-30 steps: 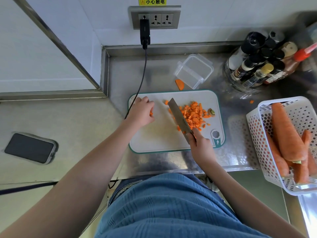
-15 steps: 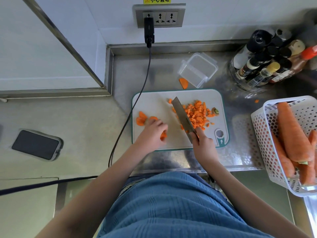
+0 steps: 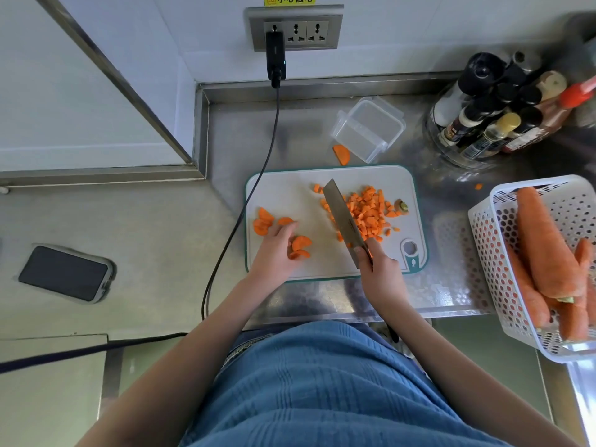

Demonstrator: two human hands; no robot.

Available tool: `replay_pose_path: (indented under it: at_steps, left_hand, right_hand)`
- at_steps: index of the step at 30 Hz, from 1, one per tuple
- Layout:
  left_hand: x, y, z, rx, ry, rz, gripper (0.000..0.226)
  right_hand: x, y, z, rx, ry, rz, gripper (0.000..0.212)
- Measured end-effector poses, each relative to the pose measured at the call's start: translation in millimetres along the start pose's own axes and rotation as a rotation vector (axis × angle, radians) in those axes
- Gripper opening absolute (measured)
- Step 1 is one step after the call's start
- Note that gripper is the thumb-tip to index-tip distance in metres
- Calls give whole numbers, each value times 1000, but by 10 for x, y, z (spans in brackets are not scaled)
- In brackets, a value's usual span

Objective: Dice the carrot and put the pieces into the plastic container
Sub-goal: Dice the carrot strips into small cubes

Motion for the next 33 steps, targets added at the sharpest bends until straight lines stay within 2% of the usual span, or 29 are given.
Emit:
replay_pose_path:
  at_steps: [5, 10, 13, 17, 19, 22, 30, 33]
  left_hand:
    - [-43, -76, 42, 6, -53, 34, 31]
    - [118, -61, 58, -22, 95, 223, 6]
    - [206, 26, -43, -47, 104, 258, 8]
    - [128, 163, -193, -83, -21, 124, 23]
    - [101, 186, -217, -88, -58, 119, 17]
    - [109, 149, -214, -84, -57, 148, 9]
    - [200, 48, -17, -1, 182, 338, 9]
    - [202, -102, 11, 45, 184, 376, 9]
  right_hand:
    - [-1, -3, -5, 9, -8, -2, 16]
    - [12, -1, 3, 6, -18, -3, 18]
    - [18, -3, 10, 6, -29, 5, 19]
    - [9, -22, 29, -1, -39, -1, 20]
    - [-1, -36, 24, 2, -39, 0, 20]
    - [-6, -45, 21, 17, -34, -7, 18]
    - [-14, -45, 60, 12, -24, -15, 17]
    - [0, -32, 57, 10, -27, -9, 15]
Point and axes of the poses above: each hand's wrist, its own y-axis away from the middle knuckle, its own x-axis out of the back of the hand, z = x × y, the point moved 3 cm from there along -y, towards the middle knuckle, and after that the axes turned 13 degrees about x, right-handed, at the moved point
